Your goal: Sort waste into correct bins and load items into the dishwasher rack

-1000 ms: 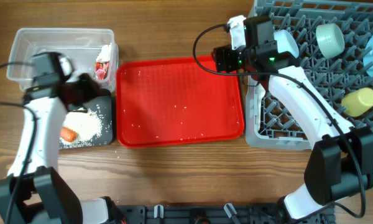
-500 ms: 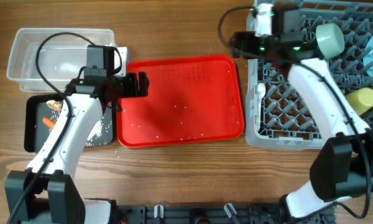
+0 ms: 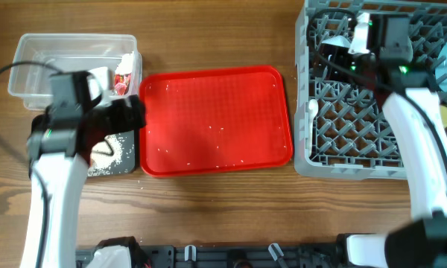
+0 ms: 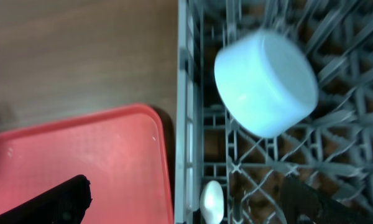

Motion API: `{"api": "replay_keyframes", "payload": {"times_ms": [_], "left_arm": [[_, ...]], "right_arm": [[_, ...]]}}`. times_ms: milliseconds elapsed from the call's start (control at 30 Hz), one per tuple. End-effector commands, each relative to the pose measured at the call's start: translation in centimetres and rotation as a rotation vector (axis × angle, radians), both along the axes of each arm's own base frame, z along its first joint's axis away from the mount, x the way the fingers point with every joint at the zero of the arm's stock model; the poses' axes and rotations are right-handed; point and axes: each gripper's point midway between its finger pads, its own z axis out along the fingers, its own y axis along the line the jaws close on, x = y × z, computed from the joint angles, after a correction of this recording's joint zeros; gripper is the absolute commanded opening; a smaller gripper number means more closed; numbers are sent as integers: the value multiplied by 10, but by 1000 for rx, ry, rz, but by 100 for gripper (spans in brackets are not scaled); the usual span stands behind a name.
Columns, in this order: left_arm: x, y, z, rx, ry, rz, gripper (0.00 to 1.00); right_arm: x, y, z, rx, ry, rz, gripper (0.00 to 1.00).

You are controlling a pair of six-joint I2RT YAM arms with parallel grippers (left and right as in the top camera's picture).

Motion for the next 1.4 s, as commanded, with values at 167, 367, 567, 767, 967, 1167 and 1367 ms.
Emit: {"api": "replay_keyframes", "payload": {"times_ms": [167, 367, 567, 767, 967, 1167, 1367], "left_arm": [[-57, 18, 39, 41, -278, 82, 100], [-74, 18, 83, 77, -481, 91, 100], [-80, 17, 89, 82, -508, 91, 100], [-79, 17, 88, 80, -504, 91, 100], [-79, 17, 88, 81, -503, 91, 100], [-79, 17, 88, 81, -503, 91, 100], [-79, 17, 88, 80, -503, 91, 100]], "right_arm": [[-58, -4, 21, -15, -212, -13, 100], [-95, -4, 9, 3, -229, -30, 100], [-95, -4, -2, 2, -193, -30, 100], [-90, -4, -20, 11, -133, -41, 100], [-90, -4, -47, 7, -33, -42, 100], [-87, 5, -58, 83, 13, -52, 100], [-69, 12, -36, 113, -106, -17, 100]]}}
